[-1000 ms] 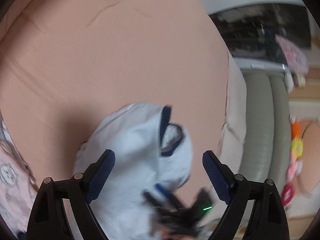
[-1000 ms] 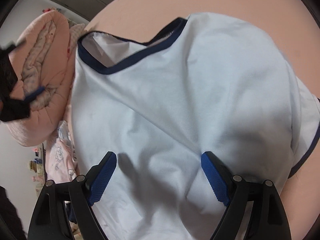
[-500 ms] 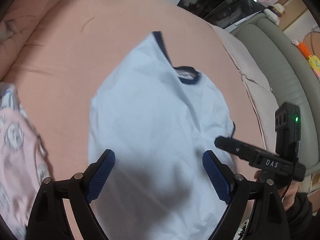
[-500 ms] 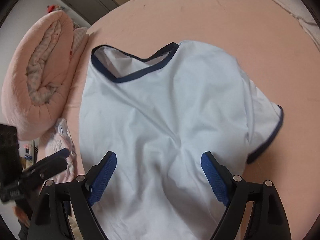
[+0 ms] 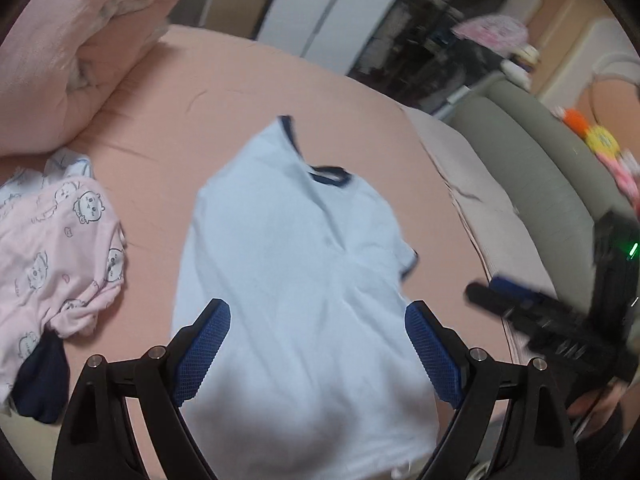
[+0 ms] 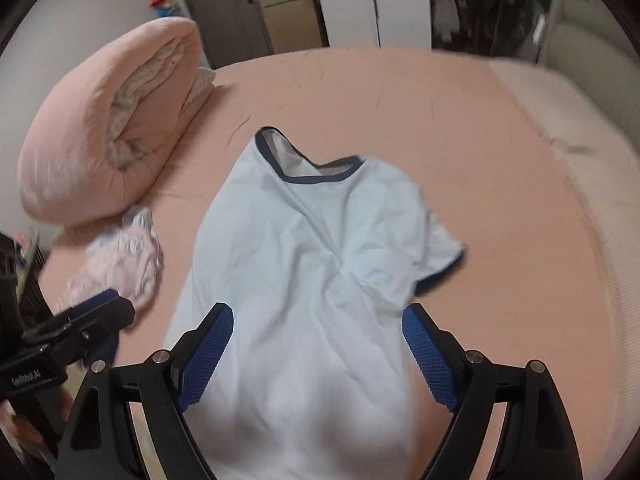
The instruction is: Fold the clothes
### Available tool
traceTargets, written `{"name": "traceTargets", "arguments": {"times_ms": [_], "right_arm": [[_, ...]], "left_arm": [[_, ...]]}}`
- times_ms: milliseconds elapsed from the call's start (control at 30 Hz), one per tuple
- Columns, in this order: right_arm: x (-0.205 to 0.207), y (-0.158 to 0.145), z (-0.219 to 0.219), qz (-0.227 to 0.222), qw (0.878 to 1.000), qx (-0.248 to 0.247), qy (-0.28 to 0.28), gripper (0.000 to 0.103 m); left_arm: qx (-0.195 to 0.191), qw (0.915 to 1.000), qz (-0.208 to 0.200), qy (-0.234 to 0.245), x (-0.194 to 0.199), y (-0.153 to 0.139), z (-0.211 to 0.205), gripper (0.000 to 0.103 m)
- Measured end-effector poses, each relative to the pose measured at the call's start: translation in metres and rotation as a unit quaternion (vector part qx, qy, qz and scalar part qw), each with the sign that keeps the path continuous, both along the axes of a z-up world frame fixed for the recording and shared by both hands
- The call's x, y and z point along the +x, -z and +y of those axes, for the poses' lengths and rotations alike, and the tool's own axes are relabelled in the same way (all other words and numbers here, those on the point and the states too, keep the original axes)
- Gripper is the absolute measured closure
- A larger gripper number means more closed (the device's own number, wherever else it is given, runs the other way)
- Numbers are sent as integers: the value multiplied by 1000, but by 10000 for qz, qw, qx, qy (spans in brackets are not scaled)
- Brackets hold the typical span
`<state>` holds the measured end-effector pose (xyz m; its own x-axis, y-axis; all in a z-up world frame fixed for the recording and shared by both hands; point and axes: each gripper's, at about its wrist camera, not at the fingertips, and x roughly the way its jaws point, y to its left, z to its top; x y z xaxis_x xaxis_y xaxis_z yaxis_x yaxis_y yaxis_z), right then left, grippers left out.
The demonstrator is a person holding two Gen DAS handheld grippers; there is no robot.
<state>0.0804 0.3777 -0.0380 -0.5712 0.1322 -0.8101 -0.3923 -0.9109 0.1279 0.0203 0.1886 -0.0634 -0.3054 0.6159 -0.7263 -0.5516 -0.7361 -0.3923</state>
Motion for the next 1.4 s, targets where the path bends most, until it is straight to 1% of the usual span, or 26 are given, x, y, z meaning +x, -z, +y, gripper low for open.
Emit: {"name": "traceTargets", "arguments": {"times_ms": [67,100,200,300,367,467,567,700,767,900,1000,1033,1067,1100,1133,1200,1267,1300,1400], "right_arm": [[11,-18,-6,58,9998,162,39,17],[16,-27,-8,89,9997,239,64,17],[31,-53,-16,180,9986,471,139,17],[46,-79,-24,272,9969,703,214,16],[45,-82,-29,214,9961,842,175,16],[34,-74,-31,90,9958,906,123,16],[18,-55,-30,-48,9967,810,-12,16],[-5,-28,-22,-158,9980,592,-144,17],[-16,-11,-10,-204,9990,382,-106,16],[-30,34,33,-356,9979,-488,255,17],[-31,59,48,-294,9934,-1019,447,16],[-32,63,47,-262,9925,-1111,437,17],[-34,66,45,-230,9917,-1195,417,17],[-41,69,42,-265,9916,-1220,335,17],[-49,71,38,-309,9916,-1234,244,16],[-72,74,30,-470,9918,-1188,61,17],[-101,68,22,-529,9924,-1096,-192,17],[-113,65,20,-549,9925,-1061,-270,17],[-158,50,5,-630,9942,-740,-471,17]], "left_arm": [[-86,9999,124,24,10,-10,-1,13],[-48,9999,146,39,14,-15,-3,13],[263,9996,116,75,22,-31,-14,13],[263,9994,205,10,21,-36,-20,13],[239,9994,240,-16,16,-36,-22,13],[366,9993,102,0,4,-32,-29,13],[297,9995,59,-78,-10,-23,-31,13],[277,9991,-306,-57,-31,-3,-36,13],[269,9985,-469,-130,-41,12,-41,13],[268,9977,-627,44,-58,42,-41,13],[442,9953,-861,-56,-73,67,-39,13],[589,9931,-1011,-104,-79,76,-40,13],[810,9891,-1223,-153,-85,85,-41,13],[951,9859,-1362,-208,-90,92,-42,13],[1014,9841,-1430,-272,-95,98,-43,13],[904,9849,-1411,-441,-105,105,-41,13],[873,9861,-1324,-494,-117,108,-39,13],[939,9851,-1344,-518,-123,110,-39,13],[1313,9766,-1580,-639,-145,116,-44,13]]}}
